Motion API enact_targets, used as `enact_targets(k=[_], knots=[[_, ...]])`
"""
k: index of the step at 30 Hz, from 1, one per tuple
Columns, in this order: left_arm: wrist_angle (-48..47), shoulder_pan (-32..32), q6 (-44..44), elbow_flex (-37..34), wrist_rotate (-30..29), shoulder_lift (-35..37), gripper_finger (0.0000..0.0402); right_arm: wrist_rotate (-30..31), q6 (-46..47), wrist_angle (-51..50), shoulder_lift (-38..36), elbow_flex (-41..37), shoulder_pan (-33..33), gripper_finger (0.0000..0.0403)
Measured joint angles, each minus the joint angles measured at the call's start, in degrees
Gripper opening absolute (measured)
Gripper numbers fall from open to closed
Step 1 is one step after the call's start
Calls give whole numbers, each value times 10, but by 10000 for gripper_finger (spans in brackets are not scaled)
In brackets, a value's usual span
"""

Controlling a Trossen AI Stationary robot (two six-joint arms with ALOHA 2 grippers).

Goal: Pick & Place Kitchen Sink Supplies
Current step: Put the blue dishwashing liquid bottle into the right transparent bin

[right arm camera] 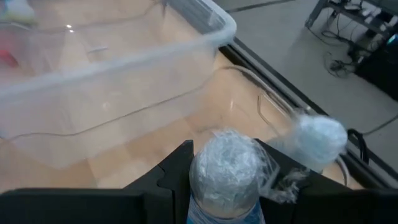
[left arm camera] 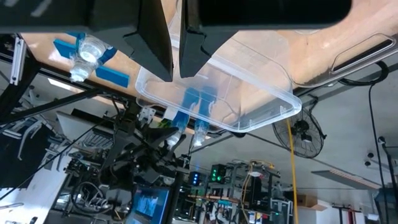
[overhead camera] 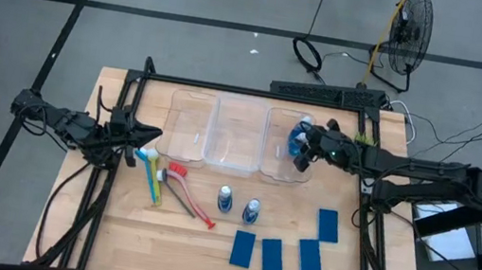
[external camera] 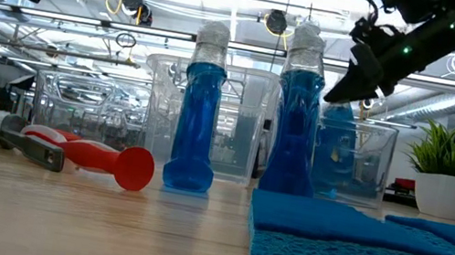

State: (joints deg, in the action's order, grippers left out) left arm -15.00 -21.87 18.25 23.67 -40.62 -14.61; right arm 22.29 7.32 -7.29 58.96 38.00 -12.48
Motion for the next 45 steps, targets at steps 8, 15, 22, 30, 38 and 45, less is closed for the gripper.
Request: enact_targets(k=[8,15,22,30,38,45], knots=[[0,0,-1,0,0,0,33,0,21,30,0,-22,-3,129],[0,0,-1,0,0,0,33,1,15,27,0,-23,-3,129],[0,0,-1,0,0,0,33,2,6,22,0,-23,-3,129],[0,0,0,0,0,0,33,2,6,20,0,-23,-11,129],[0,0,0,0,0,0,33,3,14,20,0,-36,-11,130],[0,0,0,0,0,0,33,6,37,37,-2,-54,-11,130]])
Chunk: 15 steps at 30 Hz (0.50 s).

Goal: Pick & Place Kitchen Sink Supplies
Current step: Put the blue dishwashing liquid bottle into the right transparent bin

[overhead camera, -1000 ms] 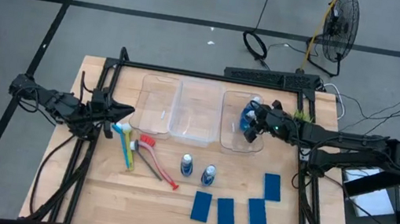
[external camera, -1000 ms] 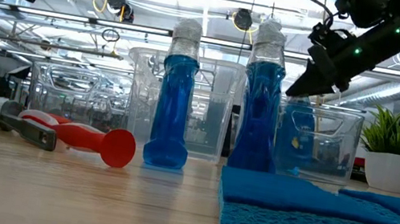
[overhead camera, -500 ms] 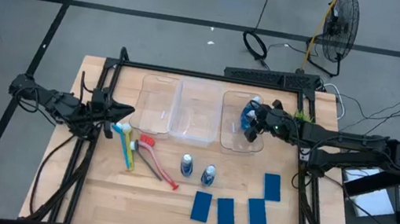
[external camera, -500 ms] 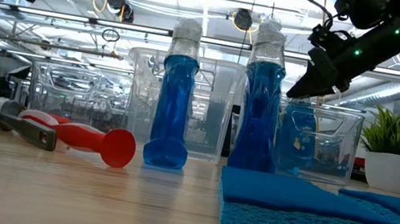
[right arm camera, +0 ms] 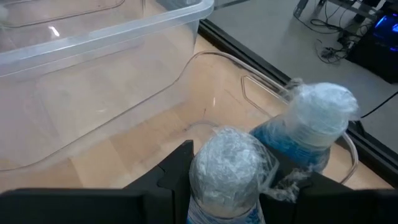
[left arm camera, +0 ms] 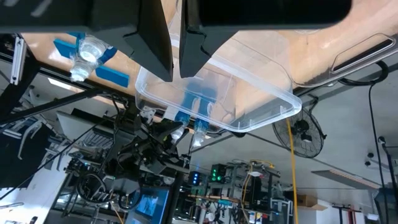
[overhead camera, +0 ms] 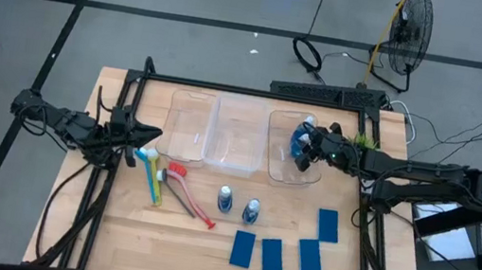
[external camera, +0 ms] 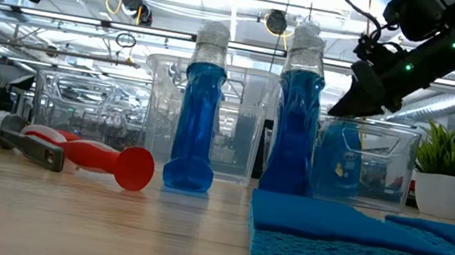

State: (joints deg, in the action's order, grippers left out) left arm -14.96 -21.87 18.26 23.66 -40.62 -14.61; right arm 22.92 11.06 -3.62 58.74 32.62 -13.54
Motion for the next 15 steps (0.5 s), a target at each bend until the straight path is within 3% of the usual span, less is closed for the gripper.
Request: enact_targets(k=[6,15], knots=[[0,0,0,0,0,0,33,-2,-2,1,0,0,0,140],[0,0,0,0,0,0,33,-8,-2,-10,-19,-3,0,189]])
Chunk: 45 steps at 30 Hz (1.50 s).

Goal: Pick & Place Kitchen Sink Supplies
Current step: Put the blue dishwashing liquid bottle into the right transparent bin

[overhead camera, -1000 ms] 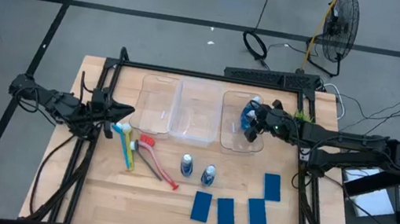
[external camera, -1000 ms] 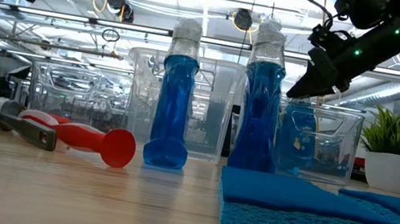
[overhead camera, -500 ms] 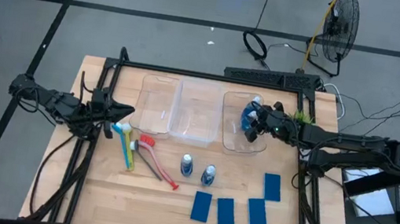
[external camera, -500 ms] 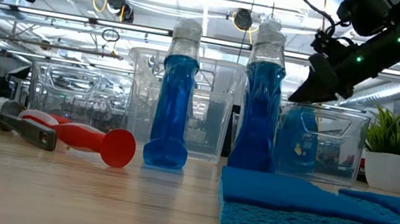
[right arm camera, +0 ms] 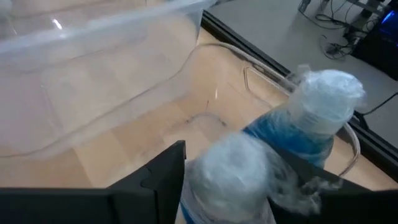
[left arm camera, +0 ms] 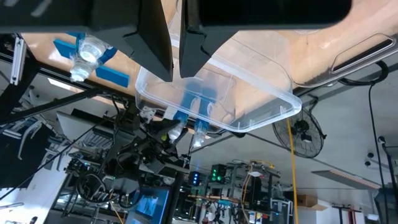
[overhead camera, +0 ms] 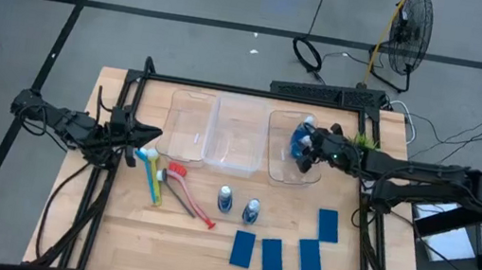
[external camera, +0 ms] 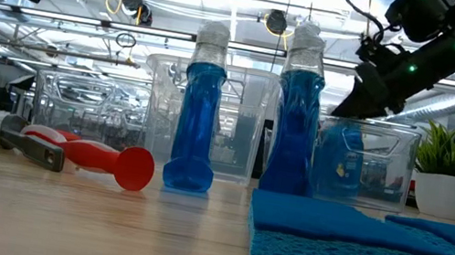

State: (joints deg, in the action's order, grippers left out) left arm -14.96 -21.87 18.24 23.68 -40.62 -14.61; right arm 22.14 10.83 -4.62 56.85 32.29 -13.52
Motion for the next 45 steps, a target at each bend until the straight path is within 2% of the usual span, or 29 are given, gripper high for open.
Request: enact_targets(k=[11,21,24,28,32,35,38,45], knots=[[0,0,0,0,0,0,33,1,-17,2,-85,0,0,228],[0,0,0,0,0,0,33,-1,-40,35,-197,1,16,222],[0,0,0,0,0,0,33,-41,-42,78,-223,1,28,215],[0,0,0,0,0,0,33,-122,-21,121,-239,1,44,203],[0,0,0,0,0,0,33,-225,17,138,-238,2,63,187],[0,0,0,0,0,0,33,-278,44,138,-234,2,81,170],[0,0,0,0,0,0,33,-299,58,138,-230,2,101,149],[0,0,0,0,0,0,33,-299,63,162,-204,2,158,99]])
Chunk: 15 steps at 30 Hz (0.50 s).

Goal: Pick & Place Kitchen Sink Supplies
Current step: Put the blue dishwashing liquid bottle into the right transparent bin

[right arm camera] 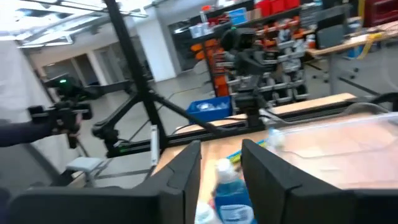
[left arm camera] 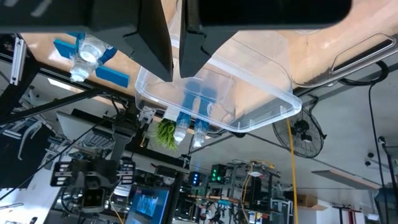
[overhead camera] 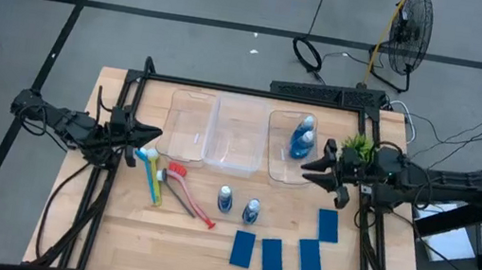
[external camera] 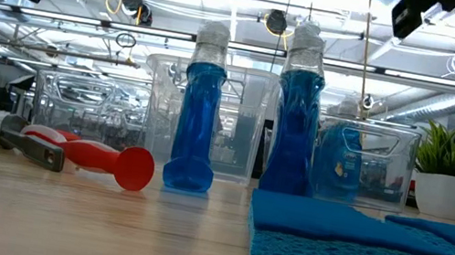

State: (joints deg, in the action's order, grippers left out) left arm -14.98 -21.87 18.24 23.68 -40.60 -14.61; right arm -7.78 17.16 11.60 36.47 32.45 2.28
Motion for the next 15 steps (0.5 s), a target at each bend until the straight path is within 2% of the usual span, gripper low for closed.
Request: enact_targets(k=[7,15], knots=[[0,0,0,0,0,0,33,3,-13,59,45,0,46,81],[0,0,0,0,0,0,33,50,-18,69,92,11,76,103]])
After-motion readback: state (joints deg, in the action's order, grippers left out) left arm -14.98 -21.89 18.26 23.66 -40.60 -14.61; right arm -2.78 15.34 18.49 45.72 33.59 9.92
